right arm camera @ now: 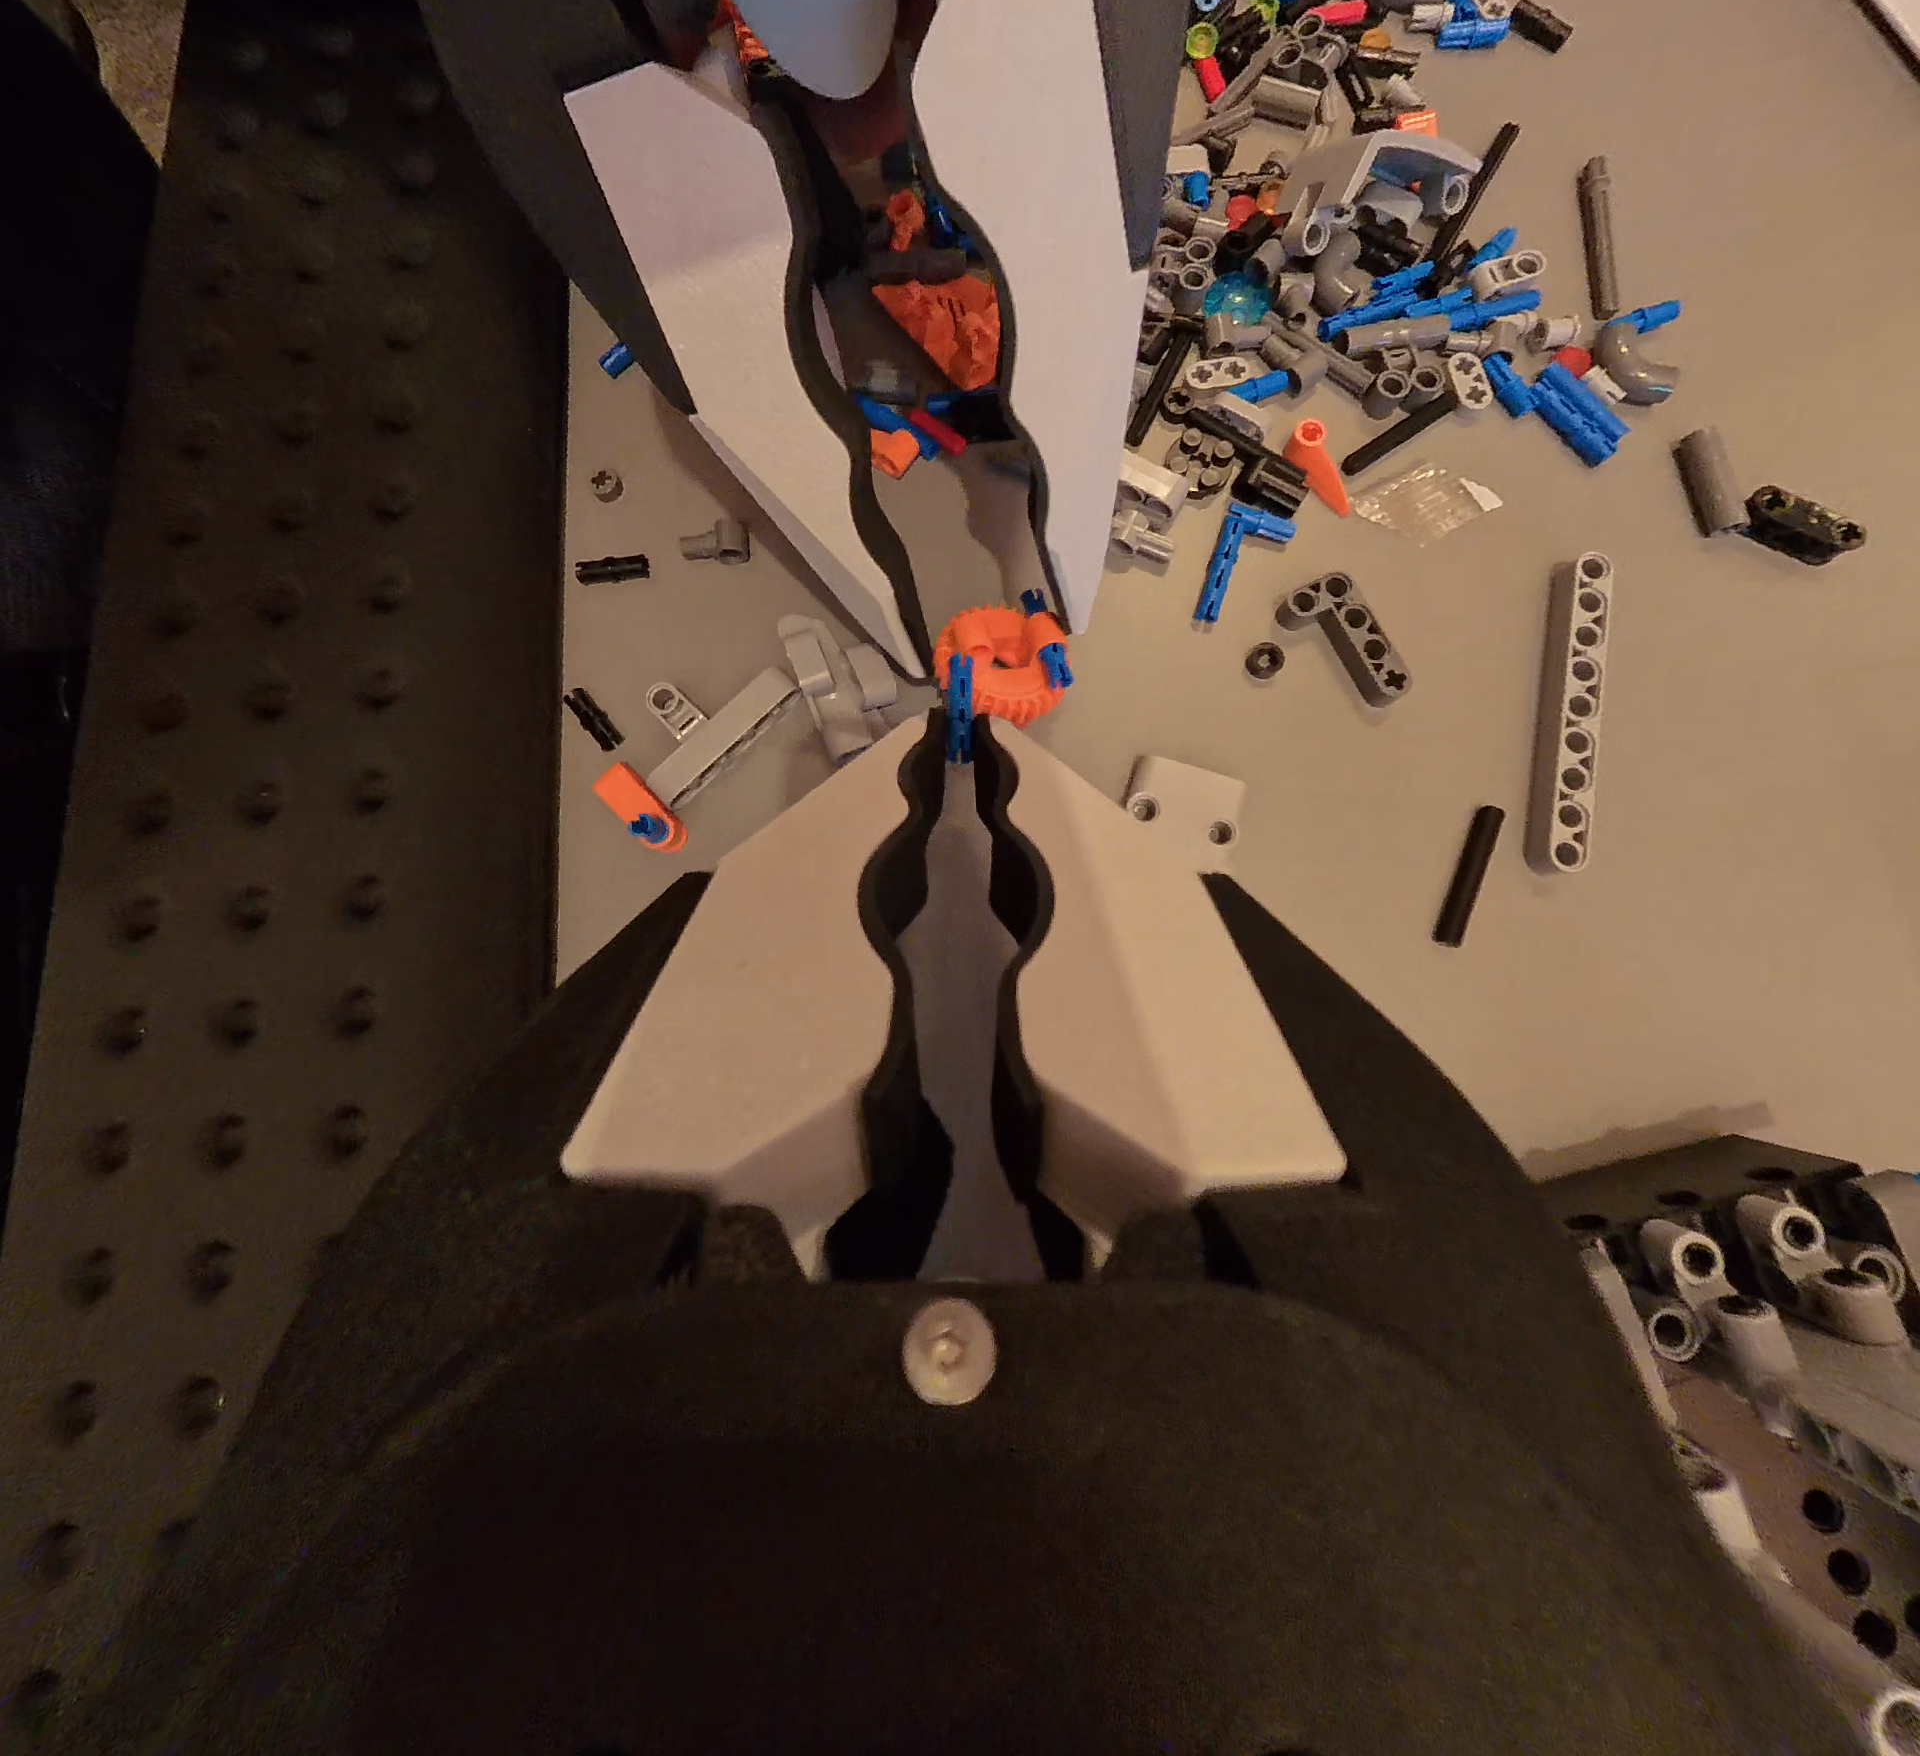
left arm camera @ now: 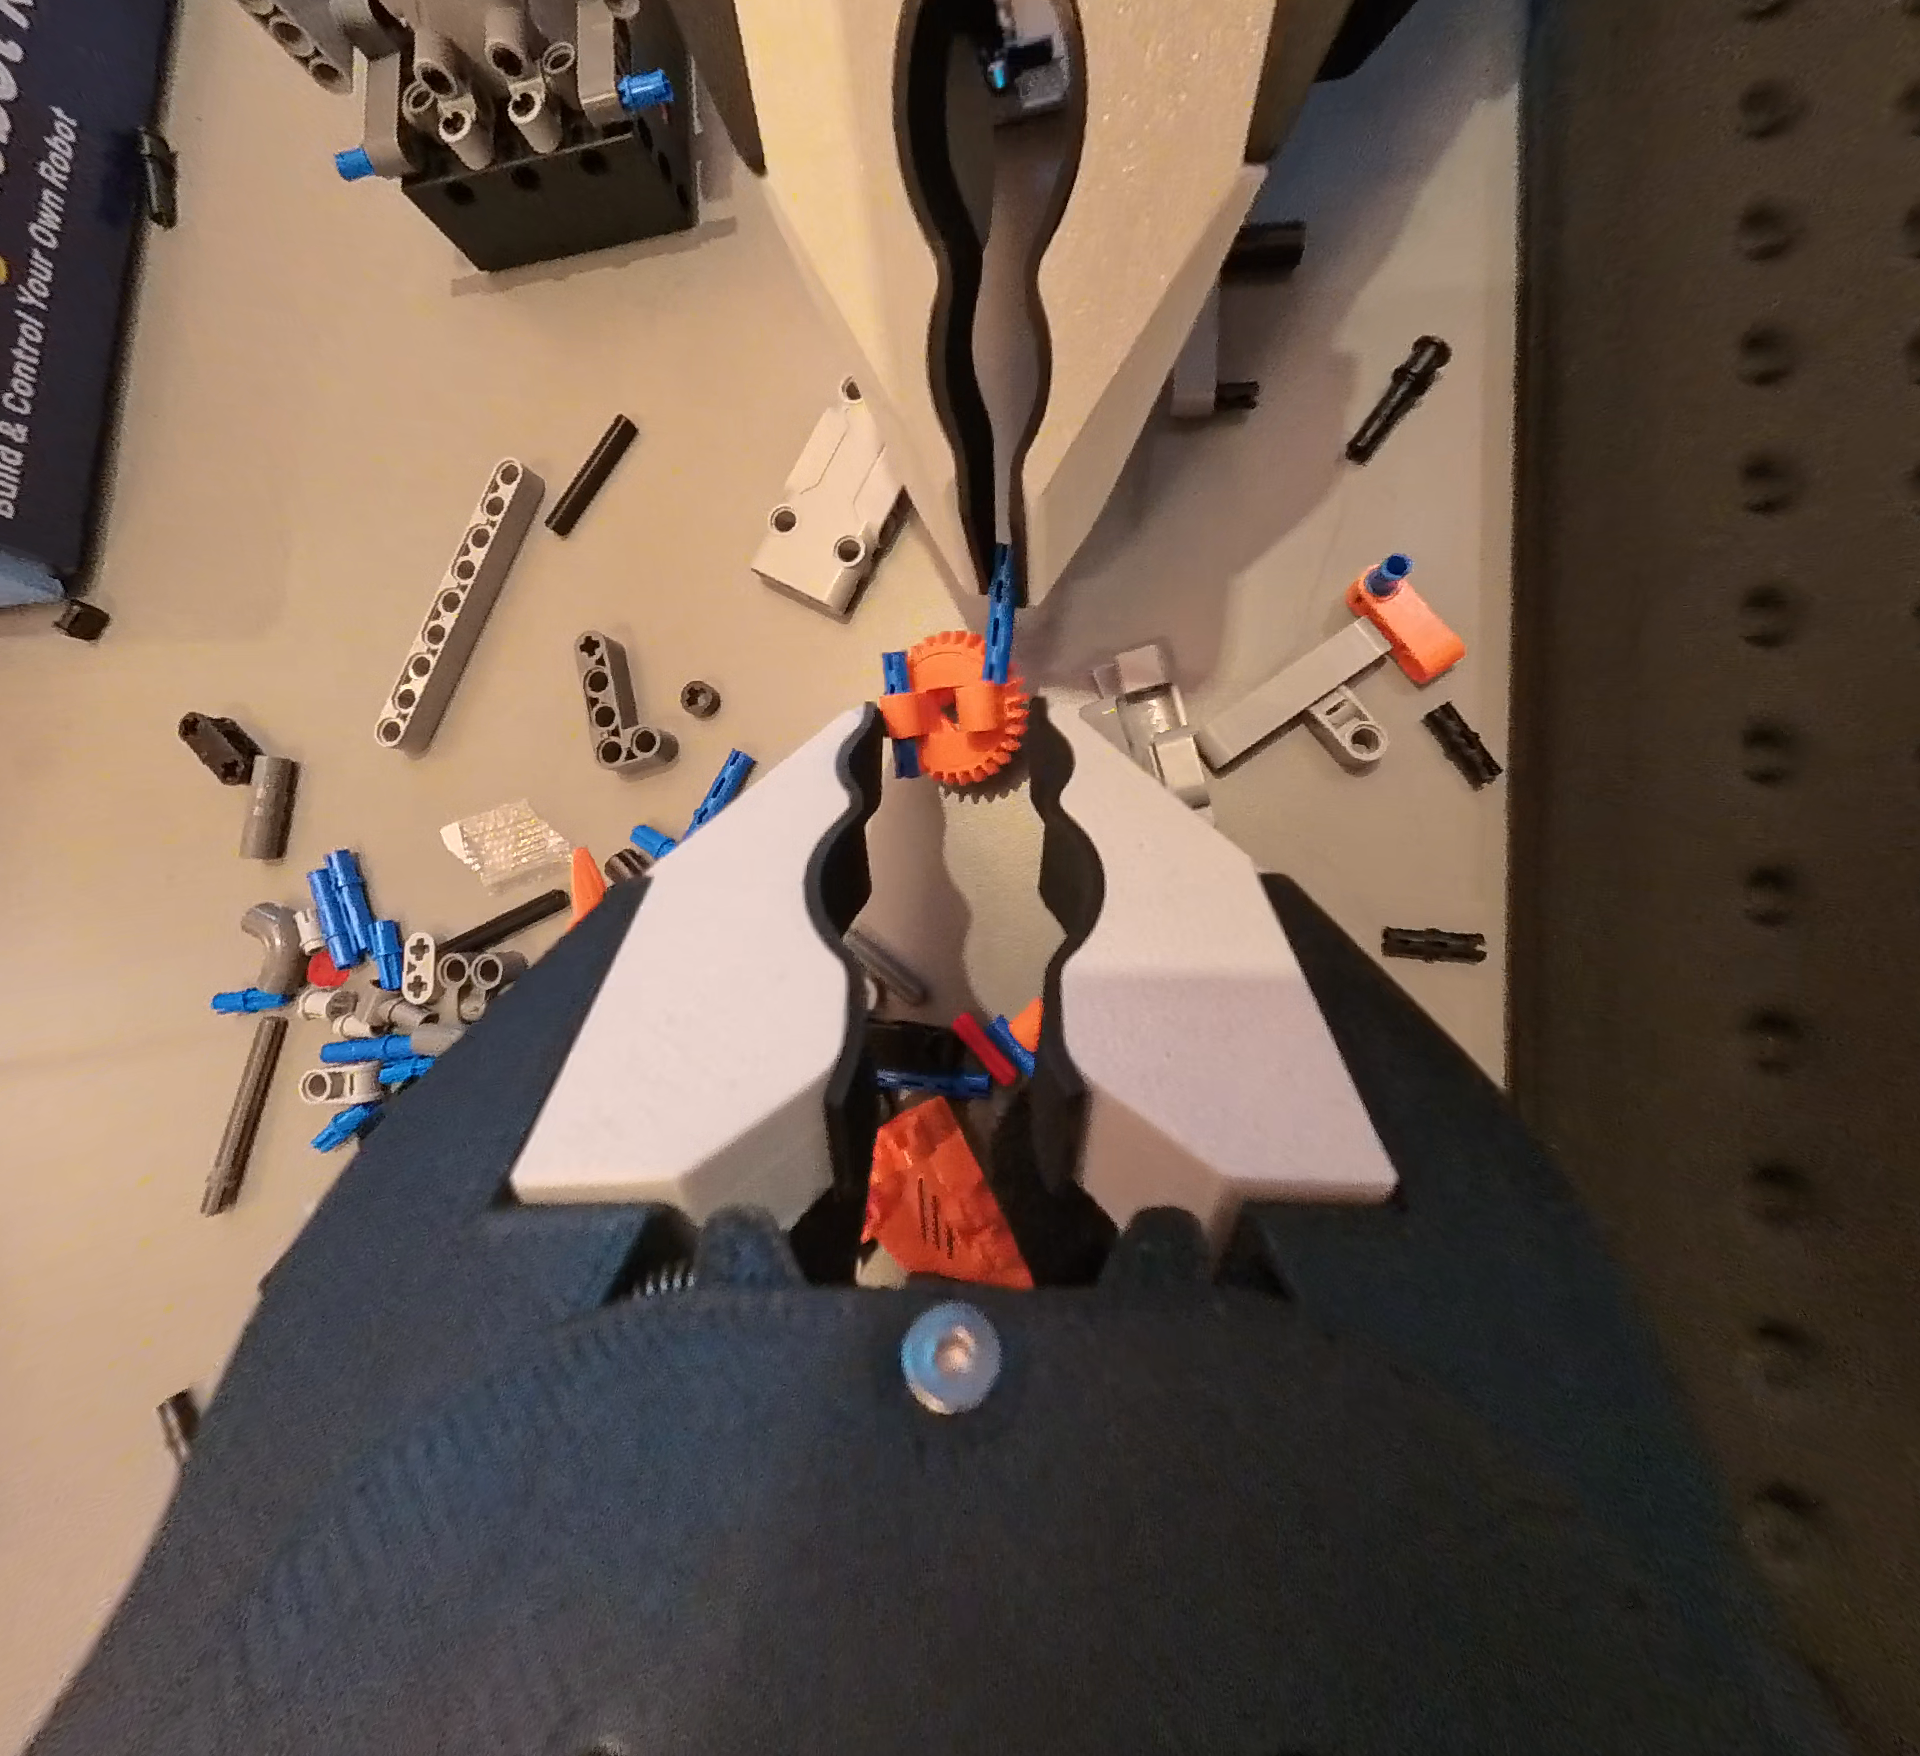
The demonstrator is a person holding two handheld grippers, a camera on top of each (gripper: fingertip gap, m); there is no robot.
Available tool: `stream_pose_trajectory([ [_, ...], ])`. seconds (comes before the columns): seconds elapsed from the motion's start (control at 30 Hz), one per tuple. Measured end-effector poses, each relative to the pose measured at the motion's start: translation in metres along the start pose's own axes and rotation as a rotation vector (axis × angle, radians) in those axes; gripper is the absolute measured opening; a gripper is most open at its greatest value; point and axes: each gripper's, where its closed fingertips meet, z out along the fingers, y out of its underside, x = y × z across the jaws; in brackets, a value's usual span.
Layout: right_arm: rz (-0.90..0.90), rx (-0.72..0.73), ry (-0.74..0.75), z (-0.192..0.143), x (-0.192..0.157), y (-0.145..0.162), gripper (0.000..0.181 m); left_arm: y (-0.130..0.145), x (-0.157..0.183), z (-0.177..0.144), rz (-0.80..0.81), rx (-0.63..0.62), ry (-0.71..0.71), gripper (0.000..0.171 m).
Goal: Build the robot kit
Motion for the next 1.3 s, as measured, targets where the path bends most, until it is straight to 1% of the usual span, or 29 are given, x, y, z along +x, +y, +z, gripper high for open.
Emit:
stream_pose_trajectory([
  [0.2, 0.002, 0.008, 0.005, -0.0023, 0.0013, -0.0001, 0.003, 0.0002, 0.0019, 0.0002, -0.006, -0.003, 0.014, 0.026],
  [0.5, -0.011, -0.026, 0.003, 0.0027, -0.0005, 0.0048, 0.003, -0.0016, 0.0044, -0.0019, 0.0, -0.004, 0.02, 0.025],
  [0.8, -0.013, -0.013, -0.002, 0.0012, -0.0013, 0.0042, 0.003, -0.0019, 0.0037, -0.0018, -0.023, 0.008, 0.036, 0.024],
  [1.3, -0.024, 0.011, 0.01, -0.0001, -0.0015, 0.0012, 0.002, -0.0014, 0.0014, -0.001, -0.029, 0.008, 0.021, 0.022],
])
